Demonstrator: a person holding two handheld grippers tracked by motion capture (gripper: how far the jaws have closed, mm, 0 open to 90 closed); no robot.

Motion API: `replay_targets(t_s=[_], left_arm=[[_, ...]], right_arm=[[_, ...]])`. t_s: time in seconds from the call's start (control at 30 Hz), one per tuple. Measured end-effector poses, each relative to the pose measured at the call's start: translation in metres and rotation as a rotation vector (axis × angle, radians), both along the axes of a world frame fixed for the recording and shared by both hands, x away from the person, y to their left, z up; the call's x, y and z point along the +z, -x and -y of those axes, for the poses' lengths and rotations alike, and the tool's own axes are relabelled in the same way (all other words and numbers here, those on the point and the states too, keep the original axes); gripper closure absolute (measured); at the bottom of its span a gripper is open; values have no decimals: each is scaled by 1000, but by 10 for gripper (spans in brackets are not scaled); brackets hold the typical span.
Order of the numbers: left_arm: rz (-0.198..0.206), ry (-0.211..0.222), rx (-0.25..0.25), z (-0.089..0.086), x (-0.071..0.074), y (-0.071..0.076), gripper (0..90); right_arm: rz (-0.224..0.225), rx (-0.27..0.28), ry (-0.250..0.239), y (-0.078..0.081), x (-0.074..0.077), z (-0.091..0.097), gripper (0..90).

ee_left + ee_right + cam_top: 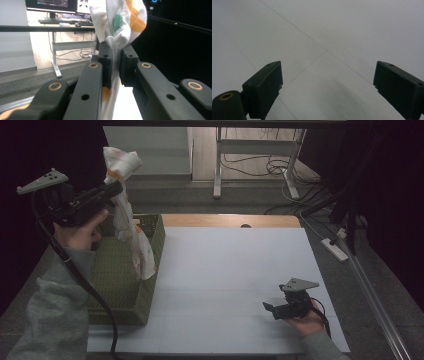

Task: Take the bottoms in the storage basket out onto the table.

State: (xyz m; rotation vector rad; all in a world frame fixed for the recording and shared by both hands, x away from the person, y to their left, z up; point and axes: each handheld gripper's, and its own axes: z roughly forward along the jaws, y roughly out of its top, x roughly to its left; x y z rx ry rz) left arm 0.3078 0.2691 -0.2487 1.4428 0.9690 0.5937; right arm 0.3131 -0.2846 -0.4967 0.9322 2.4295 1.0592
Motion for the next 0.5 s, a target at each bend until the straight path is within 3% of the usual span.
replay_targets(t_s=[0.5], left_arm=[[17, 4, -73, 32, 7, -5, 814]], right_arm=[[2, 0, -3, 0, 0, 0, 89]])
